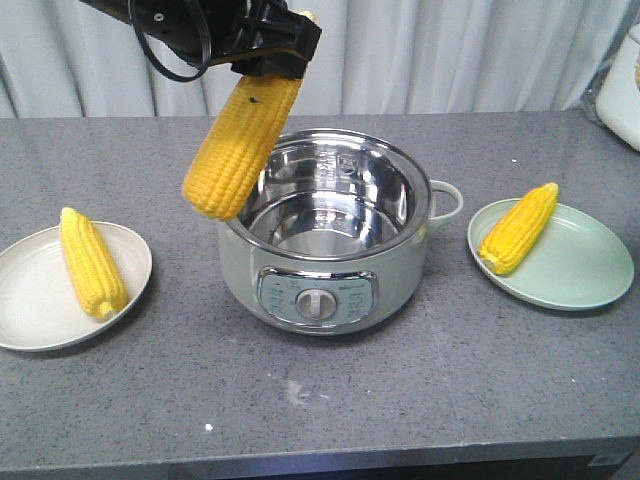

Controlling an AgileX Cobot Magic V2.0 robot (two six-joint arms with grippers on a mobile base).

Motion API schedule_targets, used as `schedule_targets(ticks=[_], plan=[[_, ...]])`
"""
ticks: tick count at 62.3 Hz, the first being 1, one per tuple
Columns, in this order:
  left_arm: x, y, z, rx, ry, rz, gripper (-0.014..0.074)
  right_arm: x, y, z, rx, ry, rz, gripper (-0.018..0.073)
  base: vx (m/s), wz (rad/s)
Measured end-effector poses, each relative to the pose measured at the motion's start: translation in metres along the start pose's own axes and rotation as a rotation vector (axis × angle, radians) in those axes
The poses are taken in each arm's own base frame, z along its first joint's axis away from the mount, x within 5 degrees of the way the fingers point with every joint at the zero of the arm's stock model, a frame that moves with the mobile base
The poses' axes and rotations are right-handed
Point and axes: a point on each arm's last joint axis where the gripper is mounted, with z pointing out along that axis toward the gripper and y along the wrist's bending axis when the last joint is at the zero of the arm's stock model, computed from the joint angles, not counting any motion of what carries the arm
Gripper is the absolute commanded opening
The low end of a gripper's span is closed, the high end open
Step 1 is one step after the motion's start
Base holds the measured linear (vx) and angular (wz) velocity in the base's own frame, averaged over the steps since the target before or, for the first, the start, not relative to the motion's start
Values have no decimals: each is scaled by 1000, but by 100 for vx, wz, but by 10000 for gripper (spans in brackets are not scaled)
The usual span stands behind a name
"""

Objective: Distribute corn equally
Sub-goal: 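Drive the base along the counter toward the two empty plates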

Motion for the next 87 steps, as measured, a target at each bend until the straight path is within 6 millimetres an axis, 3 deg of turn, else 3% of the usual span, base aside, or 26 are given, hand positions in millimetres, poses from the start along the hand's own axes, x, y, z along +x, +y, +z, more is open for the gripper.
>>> schedule_targets(ticks=[87], plan=[[0, 0, 0, 0, 0, 0, -6, 0, 0, 0, 0, 0, 0, -4, -2, -30]])
